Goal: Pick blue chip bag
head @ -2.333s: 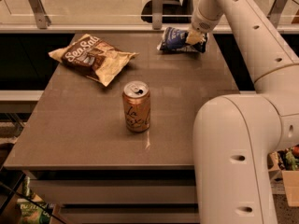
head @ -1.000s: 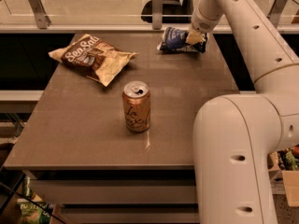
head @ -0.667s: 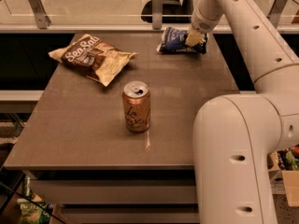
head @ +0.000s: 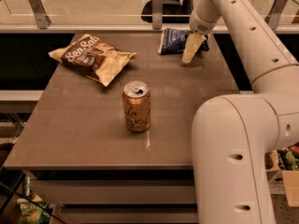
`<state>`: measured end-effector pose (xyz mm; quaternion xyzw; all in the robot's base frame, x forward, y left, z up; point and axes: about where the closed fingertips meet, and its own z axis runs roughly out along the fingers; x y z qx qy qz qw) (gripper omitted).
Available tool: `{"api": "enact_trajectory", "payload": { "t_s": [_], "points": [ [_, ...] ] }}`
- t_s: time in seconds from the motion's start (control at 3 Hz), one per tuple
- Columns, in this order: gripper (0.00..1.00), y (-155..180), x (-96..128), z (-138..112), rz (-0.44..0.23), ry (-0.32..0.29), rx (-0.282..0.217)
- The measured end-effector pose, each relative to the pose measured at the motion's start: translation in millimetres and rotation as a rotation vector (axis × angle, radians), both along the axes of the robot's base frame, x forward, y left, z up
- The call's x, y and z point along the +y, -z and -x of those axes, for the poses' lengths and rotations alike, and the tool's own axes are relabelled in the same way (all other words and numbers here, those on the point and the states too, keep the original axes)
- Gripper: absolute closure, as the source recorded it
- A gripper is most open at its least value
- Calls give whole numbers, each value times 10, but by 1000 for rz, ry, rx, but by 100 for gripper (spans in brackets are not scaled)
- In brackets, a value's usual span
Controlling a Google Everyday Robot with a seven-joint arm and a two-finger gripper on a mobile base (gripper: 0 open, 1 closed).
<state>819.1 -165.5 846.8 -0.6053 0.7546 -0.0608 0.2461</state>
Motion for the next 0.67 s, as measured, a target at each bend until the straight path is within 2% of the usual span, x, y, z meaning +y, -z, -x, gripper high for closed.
{"api": "enact_trajectory", "payload": {
  "t_s": [0.67],
  "points": [
    [0,-91,-26,21,20,6,-14]
  ]
}}
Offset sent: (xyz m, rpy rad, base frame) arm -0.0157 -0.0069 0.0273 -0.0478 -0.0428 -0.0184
